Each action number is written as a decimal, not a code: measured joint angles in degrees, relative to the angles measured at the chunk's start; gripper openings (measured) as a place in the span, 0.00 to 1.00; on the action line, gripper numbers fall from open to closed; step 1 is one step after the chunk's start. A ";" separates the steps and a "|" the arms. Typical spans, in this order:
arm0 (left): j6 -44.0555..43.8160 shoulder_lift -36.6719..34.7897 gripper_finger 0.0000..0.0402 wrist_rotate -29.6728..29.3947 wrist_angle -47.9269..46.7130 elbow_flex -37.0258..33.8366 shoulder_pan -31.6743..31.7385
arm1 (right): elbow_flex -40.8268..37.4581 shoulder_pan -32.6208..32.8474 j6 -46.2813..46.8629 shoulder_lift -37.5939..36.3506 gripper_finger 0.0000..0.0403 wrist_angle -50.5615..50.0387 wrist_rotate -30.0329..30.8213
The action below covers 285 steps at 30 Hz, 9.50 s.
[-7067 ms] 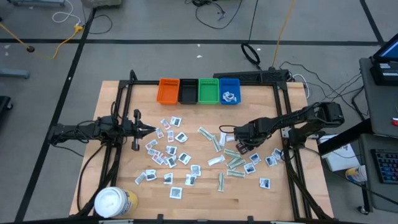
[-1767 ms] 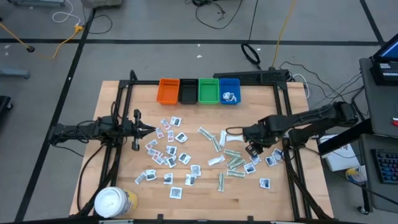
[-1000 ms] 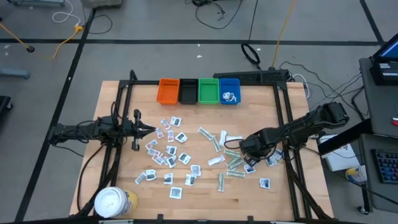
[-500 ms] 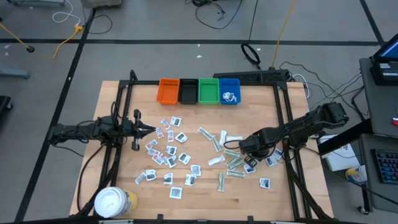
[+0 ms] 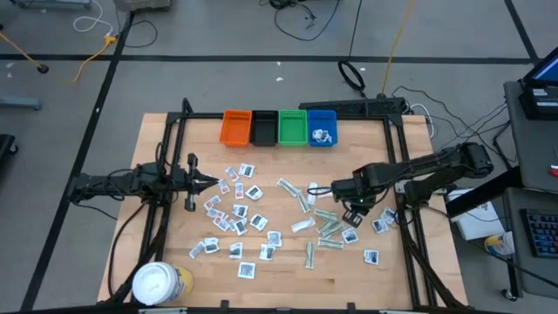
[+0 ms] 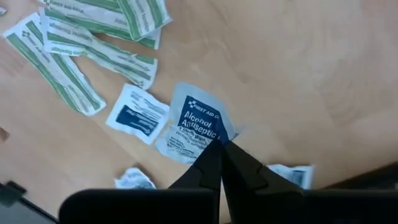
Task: Pick & Place First Aid Supplies
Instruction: Put the blue packet into the blue bin
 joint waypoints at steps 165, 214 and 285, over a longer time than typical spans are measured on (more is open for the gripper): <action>-0.02 0.00 0.09 -0.01 0.00 -0.02 -0.02 | 8.46 17.51 30.79 9.31 0.39 3.84 9.15; 0.00 -0.01 0.09 0.00 0.00 0.00 -0.02 | 15.66 5.80 5.43 8.94 0.00 -5.30 4.16; -0.01 -0.01 0.09 0.00 0.00 -0.01 -0.01 | 56.37 -51.16 -40.31 48.21 0.03 -5.65 6.20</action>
